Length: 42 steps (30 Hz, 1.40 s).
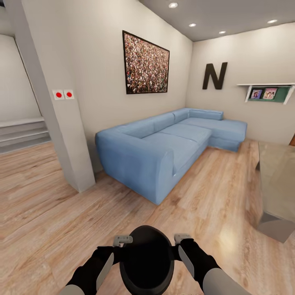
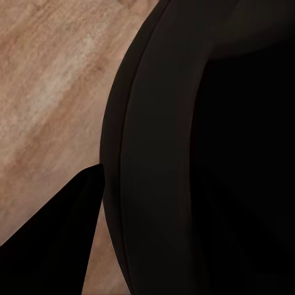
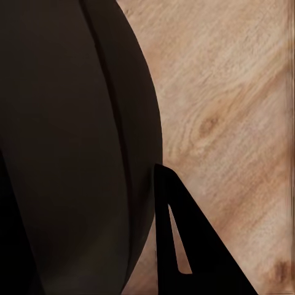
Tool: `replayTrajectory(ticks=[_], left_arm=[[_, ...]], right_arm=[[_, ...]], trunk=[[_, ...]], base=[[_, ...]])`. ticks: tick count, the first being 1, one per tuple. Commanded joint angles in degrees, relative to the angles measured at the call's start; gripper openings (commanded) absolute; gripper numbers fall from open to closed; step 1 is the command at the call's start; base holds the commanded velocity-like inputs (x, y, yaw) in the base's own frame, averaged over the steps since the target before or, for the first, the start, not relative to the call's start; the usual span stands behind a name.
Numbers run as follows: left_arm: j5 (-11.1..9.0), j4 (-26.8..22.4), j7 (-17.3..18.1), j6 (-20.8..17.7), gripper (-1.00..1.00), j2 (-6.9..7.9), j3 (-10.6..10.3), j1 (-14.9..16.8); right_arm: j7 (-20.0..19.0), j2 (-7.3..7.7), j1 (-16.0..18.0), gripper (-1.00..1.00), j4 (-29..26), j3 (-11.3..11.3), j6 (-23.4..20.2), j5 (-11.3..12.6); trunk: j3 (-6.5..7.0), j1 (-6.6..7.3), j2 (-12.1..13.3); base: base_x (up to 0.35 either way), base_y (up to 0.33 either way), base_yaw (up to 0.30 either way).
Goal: Place each of the two pumpkins and all three candles from the living room inside a cabinet in the living room (use any cabinet), then make sure every cabinet is closed, and position the cauldron so it is next to a table in the living room.
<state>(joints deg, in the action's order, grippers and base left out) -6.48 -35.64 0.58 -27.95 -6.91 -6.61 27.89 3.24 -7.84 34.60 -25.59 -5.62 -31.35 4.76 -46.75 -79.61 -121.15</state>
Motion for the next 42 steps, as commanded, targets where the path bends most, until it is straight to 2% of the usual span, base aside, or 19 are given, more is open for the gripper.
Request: replayTrajectory(ticks=[1, 42], left_arm=[[0.07, -3.26, -0.23, 0.61, -1.0, 0.3, -0.25, 0.01], [0.07, -3.48, -0.23, 0.61, -1.0, 0.3, -0.34, 0.0]], right_arm=[[0.45, 0.1, 0.03, -1.0, 0.1, -0.88, -0.29, 0.78], [0.45, 0.1, 0.03, -1.0, 0.1, -0.88, -0.29, 0.78]], trunk=[[-0.02, 0.01, -0.03], [1.19, 0.01, -0.03]], base=[[0.0, 0.0, -0.251], [0.0, 0.0, -0.251]])
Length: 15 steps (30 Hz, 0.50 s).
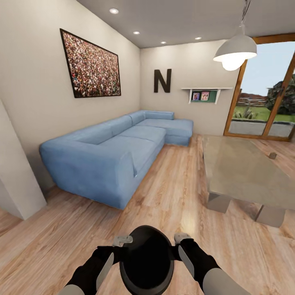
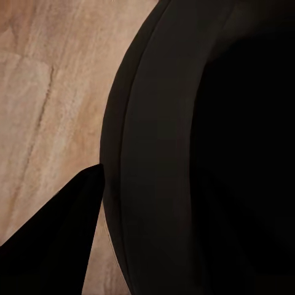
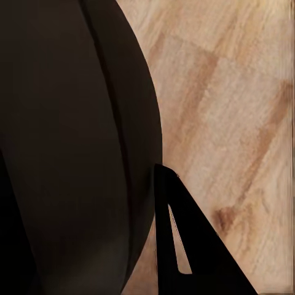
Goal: Place each of the two pumpkins and all three candles from the living room inside a cabinet in the living room (use any cabinet), then make sure every cabinet is closed, and position the cauldron so it is next to a table in the living room.
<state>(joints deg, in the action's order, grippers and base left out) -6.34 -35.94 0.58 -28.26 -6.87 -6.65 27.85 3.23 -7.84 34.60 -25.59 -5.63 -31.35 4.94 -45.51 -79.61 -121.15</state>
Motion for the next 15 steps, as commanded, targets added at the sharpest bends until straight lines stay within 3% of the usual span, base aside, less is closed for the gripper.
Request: replayTrajectory(ticks=[1, 15], left_arm=[[-0.08, -3.17, -0.23, 0.93, -1.0, 0.27, -0.29, 0.02], [-0.08, -3.17, -0.23, 0.93, -1.0, 0.2, -0.29, 0.02]], right_arm=[[0.46, 0.11, 0.03, -1.0, 0.11, -0.87, -0.29, 0.6], [0.46, 0.11, 0.03, -1.0, 0.11, -0.87, -0.29, 0.6]], trunk=[[-0.02, 0.01, -0.03], [0.4, 0.01, -0.03]], base=[[0.0, 0.0, -0.251], [0.0, 0.0, -0.251]])
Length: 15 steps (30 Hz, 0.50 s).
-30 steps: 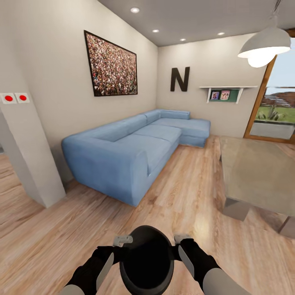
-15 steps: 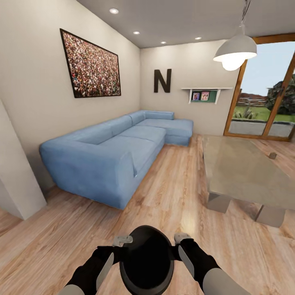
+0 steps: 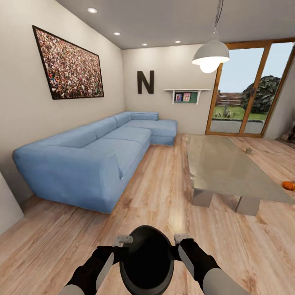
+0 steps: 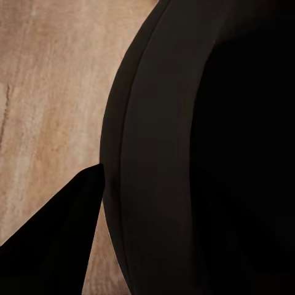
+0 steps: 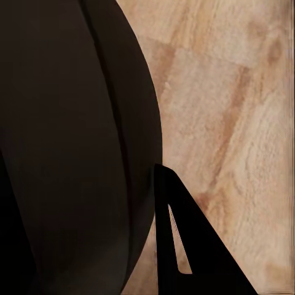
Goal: Place each of the two pumpkins and all three candles from the living room inside a cabinet in the living room (use any cabinet), then make sure every cabinet is closed, and position the cauldron so it is next to a table in the living room.
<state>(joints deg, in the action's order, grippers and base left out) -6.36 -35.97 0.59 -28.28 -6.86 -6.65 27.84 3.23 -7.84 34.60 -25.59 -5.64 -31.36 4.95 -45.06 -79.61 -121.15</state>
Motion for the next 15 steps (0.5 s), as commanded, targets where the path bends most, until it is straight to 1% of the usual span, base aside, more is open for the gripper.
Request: replayTrajectory(ticks=[1, 10, 12, 15], left_arm=[[-0.05, -3.14, -0.24, 0.95, -1.0, 0.18, -0.29, 0.03], [-0.05, -3.14, -0.24, 0.95, -1.0, 0.18, -0.29, 0.02], [-0.05, -3.14, -0.24, 0.95, -1.0, 0.18, -0.29, 0.04], [-0.05, -3.14, -0.24, 0.95, -1.0, 0.12, -0.29, 0.03]], right_arm=[[0.46, 0.11, 0.03, -1.0, 0.11, -0.86, -0.28, 0.59], [0.46, 0.11, 0.03, -1.0, 0.11, -0.86, -0.28, 0.59], [0.46, 0.11, 0.03, -1.0, 0.11, -0.86, -0.28, 0.59], [0.46, 0.11, 0.03, -1.0, 0.11, -0.86, -0.28, 0.59]], trunk=[[-0.02, 0.01, -0.03], [0.21, 0.01, -0.03], [0.22, 0.01, -0.03], [0.22, 0.01, -0.03]], base=[[0.0, 0.0, -0.251], [0.0, -0.004, -0.243], [0.0, -0.077, -0.117], [0.0, -0.151, -0.04]])
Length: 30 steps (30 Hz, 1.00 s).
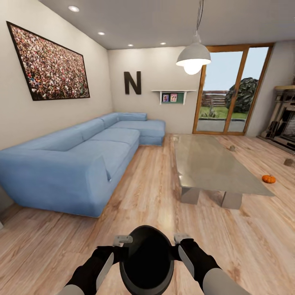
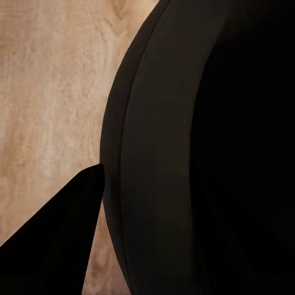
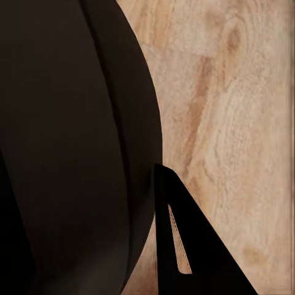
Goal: Place each of the two pumpkins and all three candles from the living room inside a cabinet in the living room (use any cabinet), then make sure every cabinet is closed, and position the cauldron so it is next to a table in the living room.
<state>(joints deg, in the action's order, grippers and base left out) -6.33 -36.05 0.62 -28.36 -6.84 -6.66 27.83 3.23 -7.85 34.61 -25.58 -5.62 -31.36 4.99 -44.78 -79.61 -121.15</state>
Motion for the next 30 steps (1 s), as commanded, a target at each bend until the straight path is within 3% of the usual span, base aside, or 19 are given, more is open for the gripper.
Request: replayTrajectory(ticks=[1, 9, 30], left_arm=[[-0.08, -3.06, -0.27, 1.02, -1.0, 0.1, -0.28, 0.04], [-0.08, -3.06, -0.27, 1.02, -1.0, 0.11, -0.3, 0.05], [-0.05, -3.06, -0.27, 1.02, -1.0, 0.07, -0.32, 0.04]], right_arm=[[0.46, 0.12, 0.02, -1.0, 0.09, -0.88, -0.28, 0.55], [0.33, 0.12, 0.02, -1.0, -1.08, -0.88, -0.26, 0.55], [0.37, 0.12, 0.02, -1.0, -2.11, -0.88, -0.48, 0.55]], trunk=[[-0.05, 0.01, -0.03], [-0.05, 0.01, -0.03], [-0.05, 0.01, -0.03]], base=[[0.0, -0.212, -0.015], [0.0, -0.217, -0.003], [0.0, -0.008, 0.0]])
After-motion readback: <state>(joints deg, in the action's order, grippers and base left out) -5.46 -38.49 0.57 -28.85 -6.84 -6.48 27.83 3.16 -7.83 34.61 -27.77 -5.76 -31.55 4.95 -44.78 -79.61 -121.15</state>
